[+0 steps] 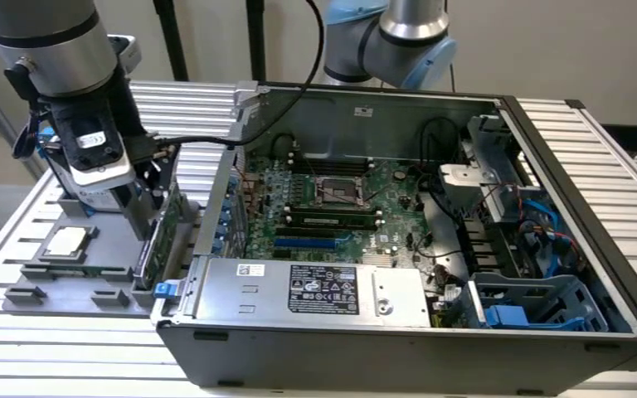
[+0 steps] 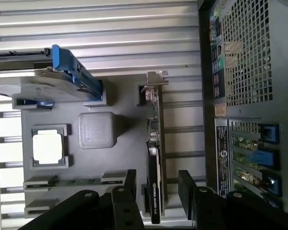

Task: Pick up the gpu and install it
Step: 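Pick up the gpu and move the gpu toward the slot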

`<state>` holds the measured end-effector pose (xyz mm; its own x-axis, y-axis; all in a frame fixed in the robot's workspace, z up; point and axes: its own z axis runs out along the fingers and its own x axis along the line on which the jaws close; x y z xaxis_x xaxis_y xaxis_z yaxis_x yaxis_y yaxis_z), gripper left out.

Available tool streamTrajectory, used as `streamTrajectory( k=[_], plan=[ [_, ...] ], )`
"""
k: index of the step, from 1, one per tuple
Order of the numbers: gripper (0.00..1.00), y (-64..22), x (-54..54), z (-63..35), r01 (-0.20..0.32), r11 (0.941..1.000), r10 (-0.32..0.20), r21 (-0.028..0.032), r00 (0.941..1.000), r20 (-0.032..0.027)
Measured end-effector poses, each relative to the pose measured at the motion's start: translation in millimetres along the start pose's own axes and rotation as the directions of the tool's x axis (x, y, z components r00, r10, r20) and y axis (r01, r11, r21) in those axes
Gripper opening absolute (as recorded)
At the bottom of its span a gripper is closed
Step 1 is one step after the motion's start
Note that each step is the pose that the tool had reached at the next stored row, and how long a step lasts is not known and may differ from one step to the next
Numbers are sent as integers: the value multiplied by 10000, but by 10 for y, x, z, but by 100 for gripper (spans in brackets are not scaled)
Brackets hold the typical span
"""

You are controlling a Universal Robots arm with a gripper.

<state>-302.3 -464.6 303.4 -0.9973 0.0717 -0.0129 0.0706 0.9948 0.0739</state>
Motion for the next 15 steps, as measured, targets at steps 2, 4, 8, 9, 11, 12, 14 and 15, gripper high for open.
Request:
streamTrajectory(
  k=[2,4,8,9,11,12,14,15],
  plan=[
    [100,-4,0,36,0,10000,0,-1,10000,0],
    [100,-8,1,71,0,10000,0,-1,10000,1],
    [100,-15,2,145,0,10000,0,0,10000,0],
    [100,-17,2,162,0,10000,0,-1,10000,0],
    [100,-20,2,198,0,10000,0,-1,10000,0],
    [100,-21,2,217,0,10000,0,0,10000,0],
    [100,-25,3,252,0,10000,0,-1,10000,-1],
    [100,-27,3,271,0,10000,0,0,10000,0]
  ],
)
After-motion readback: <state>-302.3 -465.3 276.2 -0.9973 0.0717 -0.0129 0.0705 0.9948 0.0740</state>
